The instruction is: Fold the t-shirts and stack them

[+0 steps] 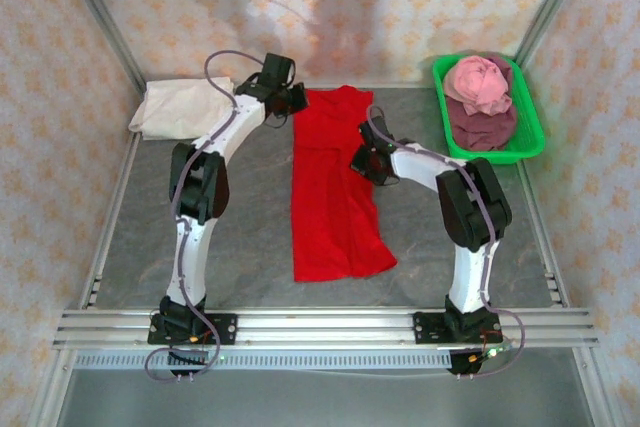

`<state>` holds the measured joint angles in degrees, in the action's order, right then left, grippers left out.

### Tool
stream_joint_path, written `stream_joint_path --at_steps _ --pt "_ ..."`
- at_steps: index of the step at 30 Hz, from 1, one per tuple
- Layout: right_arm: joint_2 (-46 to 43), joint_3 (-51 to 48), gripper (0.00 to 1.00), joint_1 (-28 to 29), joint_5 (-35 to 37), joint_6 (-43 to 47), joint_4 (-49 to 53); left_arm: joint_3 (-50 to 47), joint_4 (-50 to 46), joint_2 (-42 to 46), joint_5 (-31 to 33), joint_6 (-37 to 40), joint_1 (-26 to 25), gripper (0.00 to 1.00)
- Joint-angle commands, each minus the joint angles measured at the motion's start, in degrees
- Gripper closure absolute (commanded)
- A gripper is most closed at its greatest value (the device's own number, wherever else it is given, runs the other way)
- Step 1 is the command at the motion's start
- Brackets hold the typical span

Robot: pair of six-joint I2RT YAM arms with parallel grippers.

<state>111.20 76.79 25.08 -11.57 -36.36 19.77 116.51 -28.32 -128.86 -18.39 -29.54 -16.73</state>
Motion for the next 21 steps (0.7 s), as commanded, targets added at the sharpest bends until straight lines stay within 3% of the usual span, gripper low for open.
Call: stream_joint_path --at_steps 1,5,11,17,21 --pt "1.0 8.9 0.91 0.1 10.2 10.8 9.8 -8.4 5.1 5.5 1.0 -0.7 -1.1 0.94" --pt "9.2 20.2 0.95 0.1 12.4 17.3 16.4 -24.2 13.7 15.5 4.4 -3.1 -2.2 0.95" --pt "20.7 33.6 1.00 0.1 11.5 19.9 20.5 -40.4 18.1 30.9 11.7 -3.5 -4.5 0.94" --pt "31.7 47.4 1.00 0.1 8.4 23.2 25.7 -53.7 21.6 38.5 14.0 -3.6 -5.2 0.95" --pt "36.6 53.5 1.00 -0.1 10.0 19.9 27.2 -58.5 21.5 39.8 12.6 -5.2 -5.2 0.95"
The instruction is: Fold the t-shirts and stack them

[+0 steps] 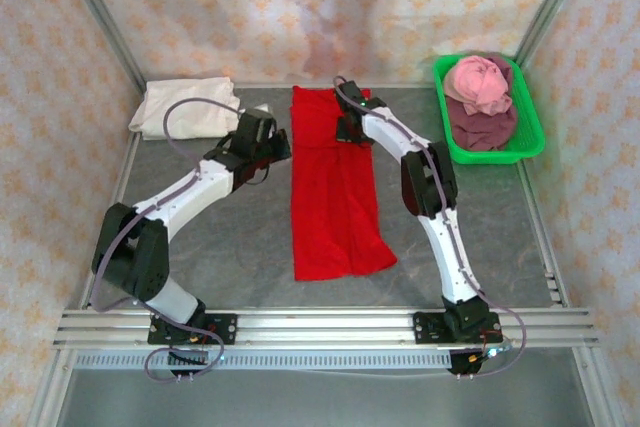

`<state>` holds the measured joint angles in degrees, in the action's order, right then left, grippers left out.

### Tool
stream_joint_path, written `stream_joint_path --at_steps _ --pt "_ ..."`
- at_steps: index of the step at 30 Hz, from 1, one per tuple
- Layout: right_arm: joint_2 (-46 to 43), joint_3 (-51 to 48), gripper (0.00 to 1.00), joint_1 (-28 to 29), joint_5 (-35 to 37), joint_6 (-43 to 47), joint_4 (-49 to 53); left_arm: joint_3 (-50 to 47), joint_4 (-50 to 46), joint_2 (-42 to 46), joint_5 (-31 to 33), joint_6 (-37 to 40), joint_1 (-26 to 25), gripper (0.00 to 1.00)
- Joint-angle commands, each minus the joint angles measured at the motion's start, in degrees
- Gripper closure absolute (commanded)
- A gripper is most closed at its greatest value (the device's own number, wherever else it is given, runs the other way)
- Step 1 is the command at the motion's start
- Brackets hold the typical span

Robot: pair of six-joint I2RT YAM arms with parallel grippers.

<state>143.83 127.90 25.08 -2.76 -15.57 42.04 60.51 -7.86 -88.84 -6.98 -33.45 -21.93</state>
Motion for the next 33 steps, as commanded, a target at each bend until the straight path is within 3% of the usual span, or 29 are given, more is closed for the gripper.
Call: stream_joint_path --at_steps 1,7,11,17,21,26,33 --pt "5.2 3.8 1.00 -0.4 0.4 -3.0 4.8 -2.4 0.0 -0.9 -0.3 -1.3 0.0 0.95" --pt "12.4 14.1 1.00 -2.0 -6.3 -13.6 4.9 -6.0 -2.8 -1.0 -2.2 -1.2 -2.1 0.97" --pt "13.7 16.5 1.00 -2.5 -5.0 -15.4 2.9 -6.9 -1.4 -2.9 -5.9 -1.9 -2.9 0.99" --pt "9.8 17.3 1.00 -2.8 -11.7 -12.3 0.9 -3.2 3.9 -8.7 -9.4 -2.9 -4.1 1.00" --pt "0.2 10.6 0.95 -2.3 -12.2 -9.7 -0.5 1.3 5.3 -14.2 -9.7 -3.5 -4.1 1.00" --pt "-14.4 -4.2 0.83 -2.2 -10.5 -8.8 -6.1 9.1 -0.8 -22.3 -7.1 -3.1 -4.1 1.00" --pt "-35.9 -30.7 0.72 -2.3 -9.6 -7.6 -14.9 10.9 -7.3 -27.3 -3.9 -5.0 -1.7 1.00"
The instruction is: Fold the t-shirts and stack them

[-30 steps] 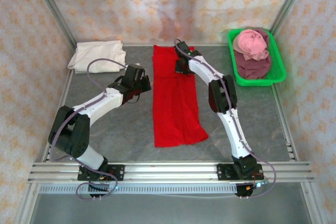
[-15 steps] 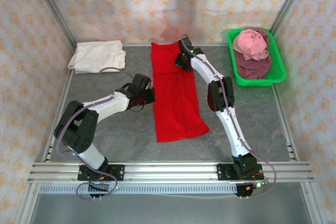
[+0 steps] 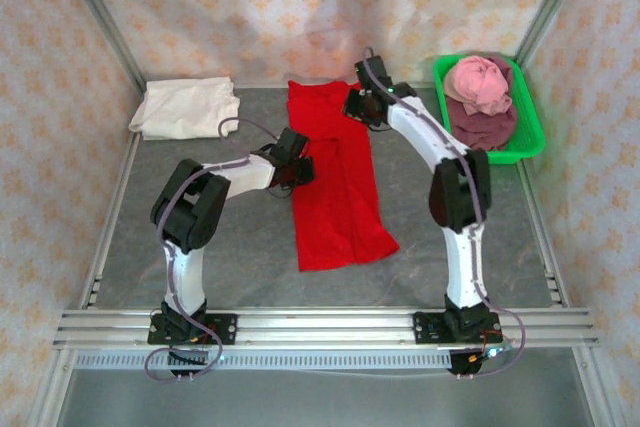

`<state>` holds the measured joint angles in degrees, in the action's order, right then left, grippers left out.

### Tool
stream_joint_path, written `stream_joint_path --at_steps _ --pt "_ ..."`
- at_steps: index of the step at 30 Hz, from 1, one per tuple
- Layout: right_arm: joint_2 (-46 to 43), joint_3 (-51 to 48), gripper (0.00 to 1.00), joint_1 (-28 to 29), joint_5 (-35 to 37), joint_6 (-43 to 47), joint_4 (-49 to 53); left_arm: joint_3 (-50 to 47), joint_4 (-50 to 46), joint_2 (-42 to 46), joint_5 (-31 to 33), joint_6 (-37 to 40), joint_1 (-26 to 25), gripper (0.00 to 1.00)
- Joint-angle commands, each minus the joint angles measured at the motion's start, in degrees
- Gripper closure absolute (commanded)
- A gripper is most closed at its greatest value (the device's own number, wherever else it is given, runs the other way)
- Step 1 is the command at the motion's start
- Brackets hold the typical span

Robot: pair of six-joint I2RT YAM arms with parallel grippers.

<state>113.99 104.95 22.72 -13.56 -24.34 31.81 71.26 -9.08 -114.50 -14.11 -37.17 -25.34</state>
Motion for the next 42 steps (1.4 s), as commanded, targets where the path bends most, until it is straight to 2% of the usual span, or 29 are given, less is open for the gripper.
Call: stream_joint_path --at_steps 1,6,9,11,14,20,26,31,34,36,38,42 --pt "-9.3 -13.6 0.71 0.1 1.1 1.3 -7.1 -0.2 -6.5 -2.1 2.8 -1.3 2.5 1.00" --pt "-21.4 -34.8 0.70 0.1 1.1 1.9 -16.0 -2.2 -9.1 -1.2 3.5 1.0 6.7 1.00" --pt "-25.0 -42.6 0.69 0.1 0.9 2.4 -17.5 -2.0 -11.1 0.3 3.3 3.9 8.9 1.00" --pt "-25.6 -45.6 0.69 0.1 -1.9 2.2 -18.6 0.0 -13.7 0.4 3.2 6.2 9.1 1.00" --pt "-23.9 -46.5 0.69 1.0 -6.3 2.0 -19.4 0.9 -14.9 1.5 2.1 8.1 8.7 1.00" --pt "-20.3 -44.6 0.71 2.5 -9.7 0.3 -20.7 -2.7 -14.2 7.5 0.2 6.9 7.2 1.00" --pt "-21.3 -47.8 0.71 4.7 -15.1 1.9 -20.9 -7.7 -15.8 15.8 -0.4 4.6 6.6 1.00" --pt "-23.4 -55.3 0.69 7.2 -21.5 0.4 -26.1 -9.9 -20.6 23.0 -1.5 5.9 0.2 1.00" --pt "-22.6 -56.5 0.69 9.3 -22.0 1.7 -24.8 -13.1 -20.7 25.5 -3.9 5.6 -2.1 1.00" --pt "-21.4 -56.0 0.69 10.5 -22.2 2.4 -23.3 -16.3 -19.9 27.7 -2.4 5.2 -2.3 1.00" --pt "-20.6 -55.5 0.69 11.7 -21.8 2.2 -23.3 -19.1 -18.3 29.6 0.0 5.2 -1.6 1.00" --pt "-21.3 -54.3 0.73 13.5 -18.5 0.7 -24.4 -21.7 -13.0 29.4 -1.8 4.7 1.4 1.00"
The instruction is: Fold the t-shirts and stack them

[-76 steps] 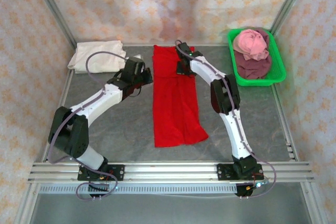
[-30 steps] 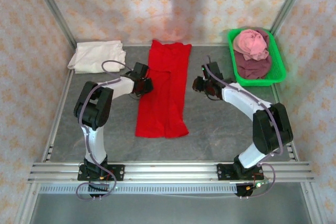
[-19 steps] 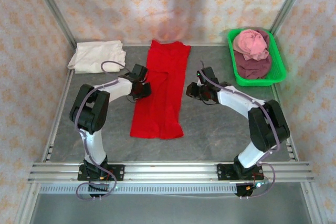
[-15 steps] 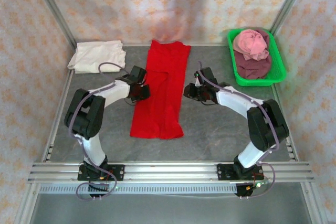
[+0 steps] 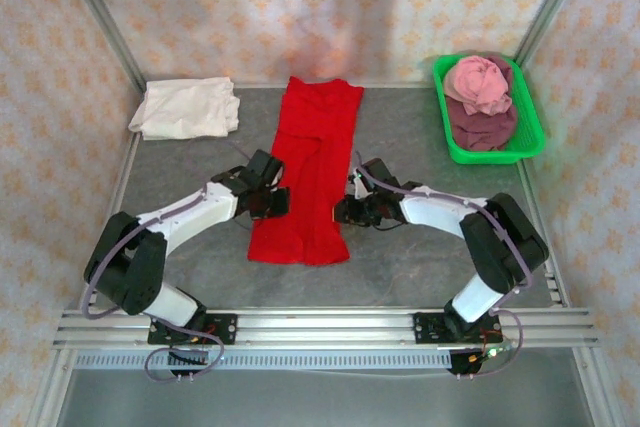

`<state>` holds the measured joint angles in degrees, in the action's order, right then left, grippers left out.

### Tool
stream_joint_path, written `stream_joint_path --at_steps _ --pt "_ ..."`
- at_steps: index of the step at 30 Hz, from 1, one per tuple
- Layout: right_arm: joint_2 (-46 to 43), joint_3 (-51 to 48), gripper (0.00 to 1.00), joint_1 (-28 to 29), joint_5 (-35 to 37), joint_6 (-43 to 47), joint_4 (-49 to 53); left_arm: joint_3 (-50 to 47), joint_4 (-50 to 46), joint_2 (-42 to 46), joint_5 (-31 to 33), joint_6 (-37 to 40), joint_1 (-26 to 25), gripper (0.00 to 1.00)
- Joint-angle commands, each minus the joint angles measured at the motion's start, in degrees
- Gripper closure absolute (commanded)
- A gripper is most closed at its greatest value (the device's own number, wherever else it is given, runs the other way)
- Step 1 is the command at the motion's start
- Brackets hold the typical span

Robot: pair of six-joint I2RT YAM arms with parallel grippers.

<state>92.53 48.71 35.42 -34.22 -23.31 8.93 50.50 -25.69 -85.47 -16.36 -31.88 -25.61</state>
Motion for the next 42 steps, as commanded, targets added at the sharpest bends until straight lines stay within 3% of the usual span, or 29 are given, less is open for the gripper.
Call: stream_joint_path --at_steps 1,6,12,20,27,32,37,42 --pt "-0.3 2.2 0.74 1.0 3.1 -0.6 -2.1 -1.2 4.9 0.0 0.5 -0.3 1.7 1.00" --pt "1.8 6.5 0.89 1.1 8.7 -2.2 -2.4 -1.2 7.9 -5.2 -1.1 -0.2 1.7 1.00" --pt "11.0 18.1 0.90 0.0 16.7 -4.2 2.9 -4.0 9.8 -7.9 -1.8 0.0 0.5 1.00" --pt "27.6 37.2 0.94 -5.2 28.1 -6.0 14.9 -4.1 15.5 -8.5 -7.3 0.0 -3.9 1.00" --pt "37.9 49.4 0.94 -7.9 30.5 -5.4 20.5 -3.7 12.9 -4.3 -0.2 -1.4 -1.7 1.00" --pt "43.1 55.3 0.94 -8.5 30.9 -5.7 23.5 -3.8 14.0 -2.1 -1.2 -3.2 2.8 1.00" --pt "39.0 52.3 0.92 -8.4 27.7 -6.2 21.9 -3.4 8.9 1.7 -2.5 -2.6 3.7 0.97" --pt "26.3 41.0 0.76 -7.9 20.6 -5.8 15.2 -9.4 3.8 7.9 -6.5 -4.7 3.7 0.88"
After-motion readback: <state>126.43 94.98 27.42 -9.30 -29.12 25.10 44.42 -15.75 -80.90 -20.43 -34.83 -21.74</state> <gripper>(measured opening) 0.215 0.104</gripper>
